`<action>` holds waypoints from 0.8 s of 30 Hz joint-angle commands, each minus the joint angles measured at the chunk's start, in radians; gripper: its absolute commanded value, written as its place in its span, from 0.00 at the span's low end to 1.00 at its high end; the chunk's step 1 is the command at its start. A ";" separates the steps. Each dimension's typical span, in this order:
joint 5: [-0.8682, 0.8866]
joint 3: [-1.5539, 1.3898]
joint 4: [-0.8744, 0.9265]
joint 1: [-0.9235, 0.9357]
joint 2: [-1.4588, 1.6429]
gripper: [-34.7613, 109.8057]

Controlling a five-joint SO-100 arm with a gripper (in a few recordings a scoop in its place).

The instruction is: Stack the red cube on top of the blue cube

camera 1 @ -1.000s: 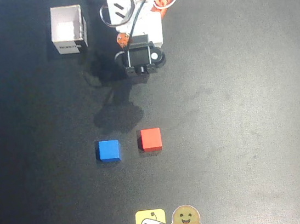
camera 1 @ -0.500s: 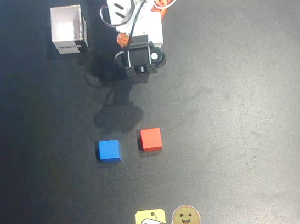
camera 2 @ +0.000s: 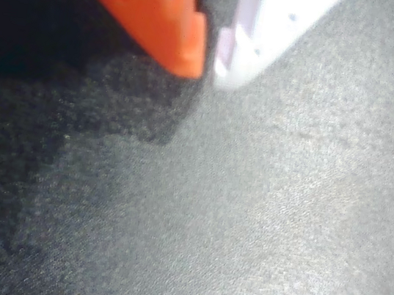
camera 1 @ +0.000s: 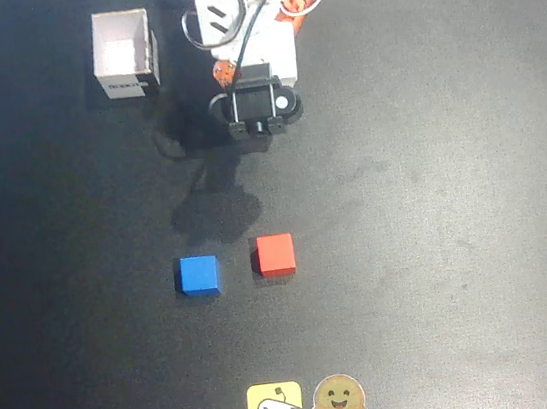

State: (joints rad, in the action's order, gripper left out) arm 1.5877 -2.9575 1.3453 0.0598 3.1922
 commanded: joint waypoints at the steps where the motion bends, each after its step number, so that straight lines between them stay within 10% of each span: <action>1: -0.005 0.003 0.003 0.002 0.005 0.24; 24: -0.002 0.069 0.012 0.002 -0.011 0.24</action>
State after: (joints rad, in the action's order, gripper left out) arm 1.5877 -2.9452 1.3545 0.0598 3.1922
